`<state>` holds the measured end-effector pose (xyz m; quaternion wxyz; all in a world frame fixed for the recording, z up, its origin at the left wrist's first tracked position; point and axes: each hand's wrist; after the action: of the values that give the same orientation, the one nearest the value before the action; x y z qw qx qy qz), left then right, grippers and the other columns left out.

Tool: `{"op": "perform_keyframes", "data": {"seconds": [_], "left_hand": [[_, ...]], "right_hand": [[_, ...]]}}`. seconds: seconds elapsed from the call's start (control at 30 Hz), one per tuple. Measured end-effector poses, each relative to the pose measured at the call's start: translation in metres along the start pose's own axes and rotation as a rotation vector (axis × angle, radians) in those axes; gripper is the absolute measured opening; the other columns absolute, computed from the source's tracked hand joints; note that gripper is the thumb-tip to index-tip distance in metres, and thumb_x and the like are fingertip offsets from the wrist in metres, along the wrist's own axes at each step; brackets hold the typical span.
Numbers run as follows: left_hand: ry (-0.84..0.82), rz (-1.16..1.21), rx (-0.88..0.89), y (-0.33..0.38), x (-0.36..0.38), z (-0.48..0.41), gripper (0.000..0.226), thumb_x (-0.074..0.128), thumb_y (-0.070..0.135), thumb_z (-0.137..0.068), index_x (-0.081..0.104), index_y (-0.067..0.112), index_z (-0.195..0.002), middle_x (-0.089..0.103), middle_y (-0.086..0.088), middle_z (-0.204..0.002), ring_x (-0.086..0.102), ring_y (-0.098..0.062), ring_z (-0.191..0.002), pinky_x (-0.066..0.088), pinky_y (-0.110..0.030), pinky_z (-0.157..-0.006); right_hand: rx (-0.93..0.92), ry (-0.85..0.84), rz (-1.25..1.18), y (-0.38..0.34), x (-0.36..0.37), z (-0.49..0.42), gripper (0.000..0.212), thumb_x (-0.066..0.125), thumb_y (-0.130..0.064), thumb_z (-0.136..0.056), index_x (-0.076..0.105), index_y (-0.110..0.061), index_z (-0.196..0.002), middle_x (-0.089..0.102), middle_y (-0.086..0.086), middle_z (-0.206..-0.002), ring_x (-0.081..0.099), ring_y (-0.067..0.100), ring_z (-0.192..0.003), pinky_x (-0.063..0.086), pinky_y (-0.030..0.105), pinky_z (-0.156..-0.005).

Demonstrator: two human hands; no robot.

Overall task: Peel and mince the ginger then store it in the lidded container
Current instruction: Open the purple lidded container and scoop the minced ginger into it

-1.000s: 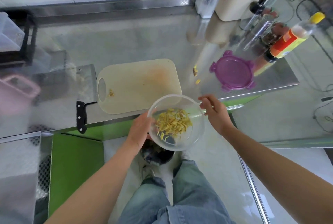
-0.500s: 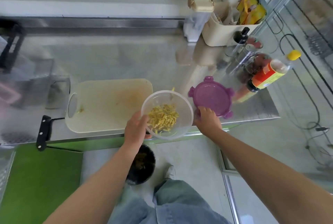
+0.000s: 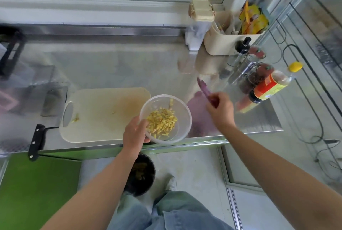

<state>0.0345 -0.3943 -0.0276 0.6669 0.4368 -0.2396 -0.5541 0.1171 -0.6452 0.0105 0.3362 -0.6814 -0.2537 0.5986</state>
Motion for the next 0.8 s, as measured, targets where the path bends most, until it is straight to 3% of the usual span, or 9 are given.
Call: {"op": "perform_keyframes", "data": {"seconds": [0.07, 0.2, 0.33, 0.43, 0.53, 0.6, 0.7, 0.8], "left_hand": [[-0.009, -0.005, 0.012, 0.002, 0.004, -0.002, 0.034, 0.054, 0.035, -0.080, 0.062, 0.021, -0.110, 0.067, -0.013, -0.095, 0.069, -0.032, -0.083, 0.060, -0.048, -0.070], [-0.021, -0.022, 0.049, 0.007, 0.017, -0.004, 0.030, 0.055, 0.035, -0.092, 0.060, 0.021, -0.118, 0.067, -0.008, -0.091, 0.069, -0.030, -0.081, 0.059, -0.050, -0.073], [-0.062, -0.027, 0.044, 0.010, 0.033, 0.000, 0.038, 0.057, 0.042, -0.089, 0.058, 0.019, -0.119, 0.067, -0.011, -0.094, 0.069, -0.031, -0.079, 0.059, -0.051, -0.073], [-0.164, 0.020, 0.000, 0.011, 0.047, 0.008, 0.031, 0.056, 0.040, -0.094, 0.056, 0.019, -0.118, 0.064, -0.020, -0.100, 0.068, -0.032, -0.080, 0.058, -0.052, -0.076], [-0.260, 0.063, -0.030, 0.014, 0.062, 0.017, 0.036, 0.062, 0.056, -0.085, 0.057, 0.027, -0.106, 0.061, -0.028, -0.090, 0.062, -0.032, -0.074, 0.054, -0.058, -0.074], [-0.300, 0.063, -0.031, 0.015, 0.073, 0.019, 0.042, 0.060, 0.056, -0.087, 0.055, 0.025, -0.115, 0.065, -0.025, -0.097, 0.066, -0.031, -0.073, 0.056, -0.054, -0.070], [-0.362, 0.075, -0.085, 0.013, 0.089, 0.019, 0.031, 0.052, 0.035, -0.098, 0.050, 0.022, -0.126, 0.063, -0.014, -0.114, 0.067, -0.027, -0.093, 0.060, -0.041, -0.063], [-0.411, 0.086, -0.163, 0.012, 0.104, 0.018, 0.024, 0.047, 0.034, -0.101, 0.053, 0.025, -0.123, 0.061, -0.009, -0.118, 0.062, -0.029, -0.107, 0.060, -0.039, -0.063]], "right_hand": [[0.110, 0.088, -0.304, -0.022, -0.019, -0.016, 0.015, 0.062, -0.002, -0.084, 0.059, -0.013, -0.094, 0.061, 0.002, -0.089, 0.056, 0.011, -0.079, 0.045, 0.016, -0.071], [0.267, 0.222, -0.905, -0.038, -0.048, -0.029, 0.014, 0.060, -0.005, -0.091, 0.055, -0.017, -0.085, 0.069, -0.003, -0.076, 0.066, 0.012, -0.076, 0.052, 0.022, -0.066], [0.615, 0.100, -1.278, -0.016, -0.051, -0.016, 0.009, 0.057, -0.004, -0.093, 0.061, -0.009, -0.085, 0.070, 0.002, -0.066, 0.067, 0.009, -0.061, 0.054, 0.019, -0.055], [0.795, -0.082, -1.203, 0.015, -0.042, 0.006, 0.014, 0.053, -0.008, -0.096, 0.061, -0.006, -0.084, 0.068, 0.002, -0.064, 0.066, 0.008, -0.055, 0.055, 0.020, -0.052], [0.858, -0.157, -1.142, 0.042, -0.034, 0.023, 0.020, 0.048, -0.009, -0.099, 0.063, -0.005, -0.085, 0.068, 0.004, -0.070, 0.065, 0.009, -0.056, 0.055, 0.021, -0.052], [0.887, -0.162, -1.055, 0.059, -0.032, 0.029, 0.015, 0.051, -0.011, -0.097, 0.063, -0.006, -0.091, 0.065, 0.004, -0.076, 0.062, 0.012, -0.064, 0.054, 0.021, -0.053], [0.889, -0.134, -0.897, 0.078, -0.035, 0.032, 0.009, 0.057, -0.014, -0.095, 0.062, -0.009, -0.100, 0.056, 0.006, -0.082, 0.052, 0.013, -0.070, 0.053, 0.020, -0.053], [0.860, -0.100, -0.852, 0.083, -0.044, 0.034, 0.006, 0.057, -0.012, -0.095, 0.062, -0.009, -0.096, 0.051, 0.005, -0.073, 0.048, 0.012, -0.063, 0.049, 0.018, -0.048]]}}
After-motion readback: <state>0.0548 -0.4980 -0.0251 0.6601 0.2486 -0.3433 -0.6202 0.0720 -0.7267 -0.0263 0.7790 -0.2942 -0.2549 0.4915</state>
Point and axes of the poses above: each hand's wrist, its own z-axis away from the middle knuckle, its own x-axis out of the palm, y = z × x
